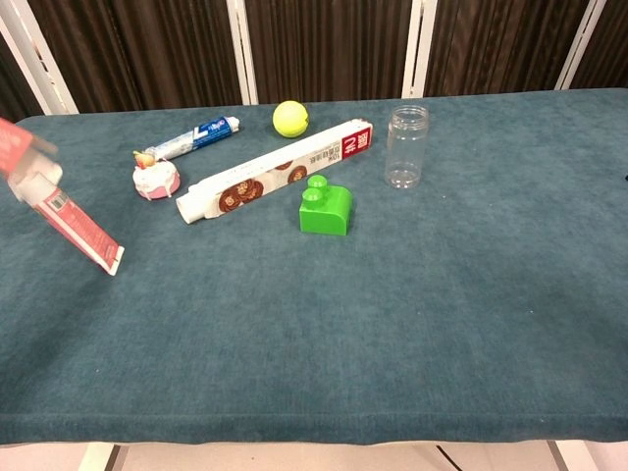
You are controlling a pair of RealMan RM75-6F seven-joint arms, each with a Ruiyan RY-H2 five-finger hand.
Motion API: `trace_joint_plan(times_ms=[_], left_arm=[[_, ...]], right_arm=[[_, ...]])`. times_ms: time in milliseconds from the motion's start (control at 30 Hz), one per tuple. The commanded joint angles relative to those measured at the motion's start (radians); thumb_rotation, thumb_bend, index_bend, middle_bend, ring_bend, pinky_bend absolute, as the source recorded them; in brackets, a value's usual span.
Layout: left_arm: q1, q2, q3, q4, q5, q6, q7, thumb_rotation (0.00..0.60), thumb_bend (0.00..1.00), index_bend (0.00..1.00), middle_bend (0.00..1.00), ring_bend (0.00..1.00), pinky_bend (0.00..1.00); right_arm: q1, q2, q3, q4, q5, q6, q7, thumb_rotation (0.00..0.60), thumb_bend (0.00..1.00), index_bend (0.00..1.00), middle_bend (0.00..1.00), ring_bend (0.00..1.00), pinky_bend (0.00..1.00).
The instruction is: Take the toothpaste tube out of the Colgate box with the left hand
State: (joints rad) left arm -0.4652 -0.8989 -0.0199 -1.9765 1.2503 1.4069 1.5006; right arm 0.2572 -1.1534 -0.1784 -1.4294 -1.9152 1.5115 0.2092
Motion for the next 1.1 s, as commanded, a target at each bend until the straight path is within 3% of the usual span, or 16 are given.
trace_joint_plan(times_ms=[33, 133, 233, 400, 500, 633, 800, 933, 1100], left_arm=[[0.005, 0.027, -0.034, 0.009, 0.015, 0.044, -0.048, 0.600, 0.43, 0.35, 0.41, 0.56, 0.59], [0.017, 0.036, -0.051, 0.034, 0.046, 0.079, -0.125, 0.600, 0.43, 0.36, 0.42, 0.56, 0.60], [0.043, 0.044, -0.040, 0.028, 0.077, 0.058, -0.325, 0.600, 0.43, 0.37, 0.43, 0.56, 0.61], [0.048, 0.064, 0.058, 0.008, 0.145, -0.175, -0.749, 0.600, 0.43, 0.37, 0.44, 0.57, 0.63], [0.047, 0.009, 0.102, 0.089, 0.218, -0.249, -0.859, 0.600, 0.43, 0.37, 0.44, 0.57, 0.63], [0.060, -0.115, 0.120, 0.222, 0.236, -0.283, -0.925, 0.600, 0.43, 0.37, 0.44, 0.57, 0.63], [0.065, -0.231, 0.102, 0.352, 0.167, -0.329, -0.974, 0.600, 0.43, 0.35, 0.42, 0.55, 0.61], [0.063, -0.281, 0.090, 0.419, 0.128, -0.355, -0.979, 0.600, 0.43, 0.31, 0.39, 0.52, 0.58], [0.064, -0.298, 0.080, 0.449, 0.106, -0.354, -0.970, 0.600, 0.38, 0.19, 0.29, 0.39, 0.57]], right_arm=[[0.000, 0.001, 0.000, -0.001, -0.001, -0.003, -0.002, 0.600, 0.27, 0.19, 0.11, 0.00, 0.04], [0.000, 0.002, -0.002, -0.003, -0.003, -0.006, -0.003, 0.600, 0.27, 0.19, 0.11, 0.00, 0.04], [0.001, 0.001, -0.001, -0.004, -0.004, -0.011, -0.007, 0.600, 0.27, 0.19, 0.11, 0.00, 0.04], [0.005, 0.000, -0.002, -0.009, -0.006, -0.025, -0.019, 0.600, 0.27, 0.19, 0.11, 0.00, 0.04], [0.007, 0.002, -0.005, -0.011, -0.006, -0.037, -0.024, 0.600, 0.27, 0.19, 0.11, 0.00, 0.04], [0.011, 0.006, -0.007, -0.015, -0.003, -0.050, -0.025, 0.600, 0.27, 0.19, 0.11, 0.00, 0.04], [0.011, 0.012, -0.008, -0.019, 0.000, -0.056, -0.026, 0.600, 0.27, 0.18, 0.11, 0.00, 0.04], [0.011, 0.014, -0.008, -0.021, 0.000, -0.058, -0.026, 0.600, 0.27, 0.18, 0.11, 0.00, 0.04], [0.010, 0.017, -0.009, -0.025, 0.003, -0.061, -0.029, 0.600, 0.27, 0.18, 0.11, 0.00, 0.04]])
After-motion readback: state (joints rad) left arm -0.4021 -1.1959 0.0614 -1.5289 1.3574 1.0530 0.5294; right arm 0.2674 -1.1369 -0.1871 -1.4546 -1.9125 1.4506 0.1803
